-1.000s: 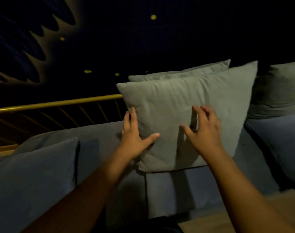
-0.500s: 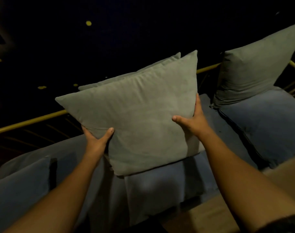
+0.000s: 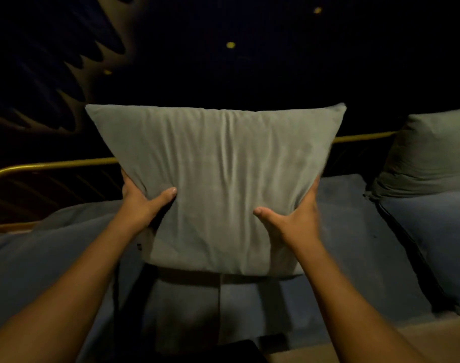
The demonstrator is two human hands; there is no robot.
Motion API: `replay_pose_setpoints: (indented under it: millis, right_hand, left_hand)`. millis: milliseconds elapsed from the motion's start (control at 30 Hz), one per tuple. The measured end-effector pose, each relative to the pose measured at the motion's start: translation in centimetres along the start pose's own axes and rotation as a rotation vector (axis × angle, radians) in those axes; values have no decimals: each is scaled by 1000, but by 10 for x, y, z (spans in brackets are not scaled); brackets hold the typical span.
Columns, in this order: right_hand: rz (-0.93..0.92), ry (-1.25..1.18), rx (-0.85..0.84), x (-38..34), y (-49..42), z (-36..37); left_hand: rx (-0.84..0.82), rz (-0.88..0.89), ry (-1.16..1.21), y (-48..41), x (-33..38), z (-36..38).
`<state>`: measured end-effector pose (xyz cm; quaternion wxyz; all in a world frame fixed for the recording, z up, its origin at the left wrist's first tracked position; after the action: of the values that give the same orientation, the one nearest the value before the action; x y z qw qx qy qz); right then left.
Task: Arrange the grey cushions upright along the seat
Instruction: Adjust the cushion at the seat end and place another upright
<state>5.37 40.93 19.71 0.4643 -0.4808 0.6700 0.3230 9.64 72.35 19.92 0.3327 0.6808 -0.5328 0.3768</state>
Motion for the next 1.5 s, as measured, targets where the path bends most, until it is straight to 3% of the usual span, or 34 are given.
replay_pose_setpoints:
  millis: [400, 633, 900, 1067, 1167, 1267, 1400, 1500]
  right_hand:
    - [-123, -77, -281, -90, 23, 277]
    - [-179, -156, -347, -120, 21, 415]
    - [-177, -90, -357, -109, 19, 524]
    - [-78, 56, -429, -91, 34, 555]
    - [-44, 87, -428, -95, 35, 557]
    - [-184, 88, -313, -122, 22, 551]
    - [-626, 217, -273, -184, 8, 557]
    - [-746, 486, -420, -222, -7, 578]
  left_hand:
    - [307, -188, -115, -53, -98, -237]
    - [503, -235, -143, -100, -174, -321]
    - [435, -247, -174, -154, -256, -373]
    - [317, -375, -188, -160, -304, -375]
    - [351, -357, -261, -149, -308, -372]
    - [387, -238, -375, -142, -286, -362]
    - [335, -44, -672, -165, -255, -358]
    - [322, 3, -828, -192, -236, -354]
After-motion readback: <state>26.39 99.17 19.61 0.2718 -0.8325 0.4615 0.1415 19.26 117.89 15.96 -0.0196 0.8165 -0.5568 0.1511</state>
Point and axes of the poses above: each hand's wrist, its own y-axis away from the middle knuckle, its own z-axis out of the palm, x = y × z, the point moved 2 cm from there along -y, towards the middle knuckle, and after that the axes turned 6 degrees about -y, right-handed, at the moved point
